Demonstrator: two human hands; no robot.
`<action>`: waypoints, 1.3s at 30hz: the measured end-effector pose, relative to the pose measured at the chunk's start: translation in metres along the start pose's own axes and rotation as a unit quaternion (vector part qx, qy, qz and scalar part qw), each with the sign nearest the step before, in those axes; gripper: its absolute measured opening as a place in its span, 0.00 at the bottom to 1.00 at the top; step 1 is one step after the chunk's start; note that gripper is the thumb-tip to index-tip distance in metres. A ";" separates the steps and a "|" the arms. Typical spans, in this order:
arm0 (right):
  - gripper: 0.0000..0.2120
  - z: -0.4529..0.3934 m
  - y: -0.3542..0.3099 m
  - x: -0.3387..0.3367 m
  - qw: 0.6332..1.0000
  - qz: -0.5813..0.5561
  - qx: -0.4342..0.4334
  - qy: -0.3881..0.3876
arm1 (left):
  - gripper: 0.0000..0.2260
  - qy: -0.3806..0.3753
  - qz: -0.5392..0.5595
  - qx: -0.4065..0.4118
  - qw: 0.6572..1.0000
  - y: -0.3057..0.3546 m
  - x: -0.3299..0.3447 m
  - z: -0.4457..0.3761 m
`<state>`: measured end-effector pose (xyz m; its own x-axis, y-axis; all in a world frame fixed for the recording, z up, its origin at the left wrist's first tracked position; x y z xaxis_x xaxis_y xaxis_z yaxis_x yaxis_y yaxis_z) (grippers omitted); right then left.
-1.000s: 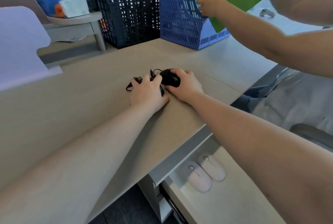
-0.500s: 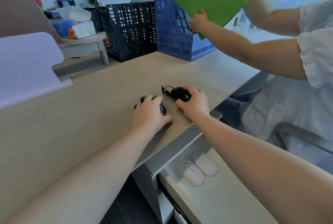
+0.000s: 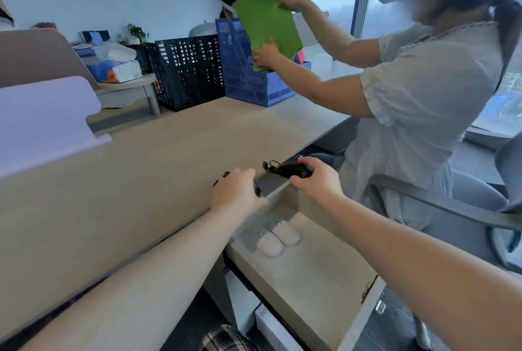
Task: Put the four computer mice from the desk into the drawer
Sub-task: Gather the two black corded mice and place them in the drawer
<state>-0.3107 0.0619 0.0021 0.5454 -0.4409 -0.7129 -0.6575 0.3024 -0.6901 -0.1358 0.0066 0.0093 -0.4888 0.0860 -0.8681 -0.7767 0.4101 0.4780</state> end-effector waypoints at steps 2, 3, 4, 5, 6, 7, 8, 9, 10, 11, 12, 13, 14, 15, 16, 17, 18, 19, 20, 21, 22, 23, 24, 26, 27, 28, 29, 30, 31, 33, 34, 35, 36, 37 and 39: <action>0.25 0.012 0.013 -0.007 1.000 0.016 0.006 -0.001 | 0.14 -0.001 0.005 0.024 1.000 0.021 0.009 0.016; 0.25 0.018 0.020 -0.009 1.000 0.025 0.007 -0.004 | 0.15 -0.005 0.008 0.034 0.999 0.029 0.017 0.024; 0.25 0.024 0.029 -0.010 0.999 0.035 0.011 -0.009 | 0.15 -0.012 0.012 0.040 0.999 0.036 0.026 0.031; 0.24 0.029 0.038 -0.010 0.999 0.044 0.016 -0.016 | 0.15 -0.022 0.014 0.043 0.999 0.042 0.036 0.037; 0.24 0.034 0.049 -0.010 0.998 0.054 0.023 -0.024 | 0.15 -0.034 0.012 0.040 0.999 0.045 0.049 0.043; 0.23 0.038 0.059 -0.008 0.997 0.062 0.029 -0.034 | 0.15 -0.046 0.012 0.034 0.998 0.047 0.061 0.048; 0.23 0.042 0.069 -0.006 0.996 0.071 0.036 -0.046 | 0.15 -0.056 0.012 0.027 0.998 0.047 0.073 0.052; 0.23 0.044 0.079 -0.003 0.994 0.081 0.044 -0.059 | 0.14 -0.063 0.013 0.021 0.998 0.047 0.084 0.055; 0.22 0.046 0.089 0.000 0.992 0.090 0.051 -0.073 | 0.13 -0.068 0.013 0.015 0.998 0.045 0.095 0.057; 0.22 0.047 0.098 0.004 0.990 0.098 0.057 -0.086 | 0.13 -0.074 0.011 0.007 0.997 0.044 0.104 0.059; 0.21 0.048 0.106 0.009 0.988 0.106 0.062 -0.098 | 0.13 -0.084 0.007 -0.002 0.996 0.041 0.113 0.060; 0.20 0.048 0.113 0.015 0.985 0.112 0.067 -0.109 | 0.14 -0.096 0.001 -0.008 0.995 0.037 0.123 0.061; 0.19 0.048 0.120 0.021 0.983 0.117 0.072 -0.121 | 0.16 -0.107 -0.003 -0.013 0.994 0.034 0.132 0.061; 0.19 0.048 0.126 0.028 0.981 0.121 0.078 -0.133 | 0.17 -0.117 -0.006 -0.017 0.993 0.031 0.141 0.061; 0.20 0.048 0.132 0.034 0.978 0.126 0.084 -0.146 | 0.16 -0.124 -0.006 -0.020 0.992 0.028 0.150 0.061; 0.21 0.048 0.137 0.041 0.975 0.129 0.091 -0.157 | 0.15 -0.129 -0.003 -0.026 0.991 0.025 0.159 0.061; 0.21 0.047 0.142 0.048 0.973 0.132 0.094 -0.166 | 0.14 -0.135 0.002 -0.032 0.990 0.021 0.168 0.061; 0.21 0.045 0.147 0.055 0.971 0.134 0.096 -0.174 | 0.14 -0.141 0.012 -0.038 0.989 0.018 0.177 0.061; 0.21 0.043 0.150 0.061 0.970 0.136 0.096 -0.179 | 0.14 -0.149 0.021 -0.044 0.988 0.016 0.185 0.062; 0.21 0.042 0.153 0.067 0.969 0.137 0.096 -0.183 | 0.14 -0.158 0.022 -0.047 0.986 0.016 0.193 0.063; 0.21 0.040 0.157 0.072 0.968 0.139 0.096 -0.187 | 0.14 -0.169 0.014 -0.047 0.984 0.015 0.201 0.064; 0.22 0.039 0.160 0.077 0.967 0.141 0.097 -0.191 | 0.14 -0.179 -0.003 -0.046 0.983 0.015 0.209 0.065; 0.22 0.038 0.162 0.081 0.966 0.143 0.096 -0.194 | 0.14 -0.181 -0.025 -0.041 0.982 0.015 0.216 0.065; 0.21 0.034 0.166 0.089 0.965 0.147 0.090 -0.196 | 0.15 -0.175 -0.067 -0.027 0.982 0.015 0.226 0.062; 0.21 0.032 0.167 0.091 0.965 0.151 0.086 -0.196 | 0.15 -0.174 -0.078 -0.024 0.981 0.014 0.229 0.060; 0.21 0.030 0.169 0.093 0.964 0.160 0.082 -0.198 | 0.15 -0.178 -0.083 -0.026 0.980 0.012 0.234 0.059; 0.21 0.028 0.170 0.096 0.961 0.172 0.078 -0.204 | 0.15 -0.183 -0.082 -0.032 0.979 0.010 0.236 0.058; 0.23 0.028 0.171 0.099 0.956 0.185 0.075 -0.215 | 0.15 -0.191 -0.079 -0.043 0.978 0.006 0.238 0.058; 0.25 0.029 0.171 0.102 0.951 0.196 0.073 -0.229 | 0.15 -0.198 -0.072 -0.057 0.976 0.003 0.240 0.058; 0.27 0.031 0.170 0.110 0.942 0.212 0.064 -0.253 | 0.16 -0.208 -0.053 -0.084 0.973 -0.004 0.243 0.059; 0.28 0.032 0.169 0.114 0.939 0.215 0.059 -0.262 | 0.16 -0.210 -0.044 -0.093 0.972 -0.006 0.243 0.060; 0.28 0.032 0.168 0.118 0.937 0.217 0.053 -0.270 | 0.16 -0.213 -0.039 -0.095 0.972 -0.006 0.243 0.061; 0.30 0.033 0.168 0.122 0.934 0.219 0.049 -0.278 | 0.15 -0.214 -0.035 -0.094 0.972 -0.005 0.242 0.063; 0.31 0.034 0.168 0.125 0.931 0.220 0.048 -0.286 | 0.15 -0.214 -0.029 -0.095 0.972 -0.004 0.240 0.063; 0.33 0.035 0.169 0.127 0.927 0.222 0.049 -0.298 | 0.16 -0.206 -0.007 -0.106 0.973 -0.001 0.234 0.065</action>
<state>-0.3341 0.0868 -0.2090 0.4413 0.2823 -0.8518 -0.8517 0.4306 -0.2986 -0.2236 0.0851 -0.2032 -0.3099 0.4570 -0.8338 -0.8683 0.2213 0.4440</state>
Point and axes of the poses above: each hand's wrist, its own z-axis away from the middle knuckle, its own x-axis out of the palm, y = z × x, the point moved 7 cm from there along -z, towards the middle knuckle, and after that the axes turned 11 degrees about z, right-handed, at the moved point
